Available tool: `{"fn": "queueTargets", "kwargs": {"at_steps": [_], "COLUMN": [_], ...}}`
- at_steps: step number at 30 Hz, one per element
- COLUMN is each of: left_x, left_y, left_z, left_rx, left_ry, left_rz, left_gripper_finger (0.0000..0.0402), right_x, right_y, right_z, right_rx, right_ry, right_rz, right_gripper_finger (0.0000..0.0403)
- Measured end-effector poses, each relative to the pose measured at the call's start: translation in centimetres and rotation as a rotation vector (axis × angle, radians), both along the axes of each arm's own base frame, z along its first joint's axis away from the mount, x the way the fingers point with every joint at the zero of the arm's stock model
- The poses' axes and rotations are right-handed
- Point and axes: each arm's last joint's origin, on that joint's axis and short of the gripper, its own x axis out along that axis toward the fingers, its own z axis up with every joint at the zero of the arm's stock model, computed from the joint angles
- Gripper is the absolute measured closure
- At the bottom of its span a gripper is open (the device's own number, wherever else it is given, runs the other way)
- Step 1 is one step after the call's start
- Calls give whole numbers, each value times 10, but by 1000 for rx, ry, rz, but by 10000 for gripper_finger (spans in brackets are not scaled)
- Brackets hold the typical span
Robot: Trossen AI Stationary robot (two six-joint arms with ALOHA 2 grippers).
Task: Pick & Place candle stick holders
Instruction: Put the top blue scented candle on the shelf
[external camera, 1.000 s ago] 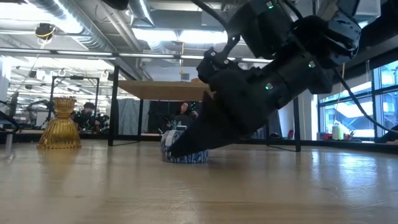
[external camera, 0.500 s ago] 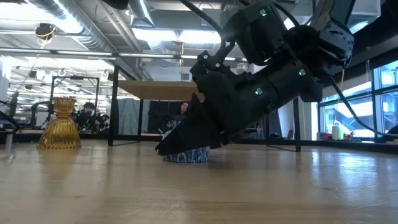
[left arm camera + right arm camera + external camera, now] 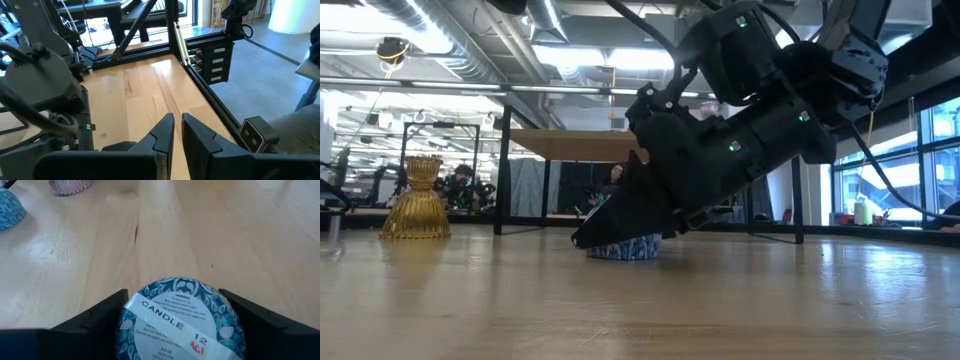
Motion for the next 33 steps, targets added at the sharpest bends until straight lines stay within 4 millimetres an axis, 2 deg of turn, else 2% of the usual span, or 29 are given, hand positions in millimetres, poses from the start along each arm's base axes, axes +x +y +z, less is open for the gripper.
{"fn": "queueTargets", "kwargs": {"at_steps": [6, 11, 16, 22, 27, 33], "left_x": [-5, -21, -41, -60, -70, -77], "left_y": [0, -4, -7, -16, -22, -26], "left_z": [8, 20, 27, 33, 32, 27], "left_rx": [4, 44, 108, 135, 138, 119], "left_ry": [-29, -64, -101, -135, -138, -125], "left_rz": [33, 158, 368, 443, 448, 449], "left_gripper_finger": [371, 371, 371, 371, 371, 371], "right_x": [1, 14, 35, 61, 78, 95], "right_y": [3, 7, 13, 14, -3, -40], "right_z": [5, 16, 39, 75, 101, 124], "right_rx": [36, 82, 36, -80, -222, -252], "right_ry": [-16, -7, 11, -13, 16, 12], "right_rz": [2, 30, 49, 77, 64, 68], "right_gripper_finger": [114, 114, 114, 114, 114, 114]}}
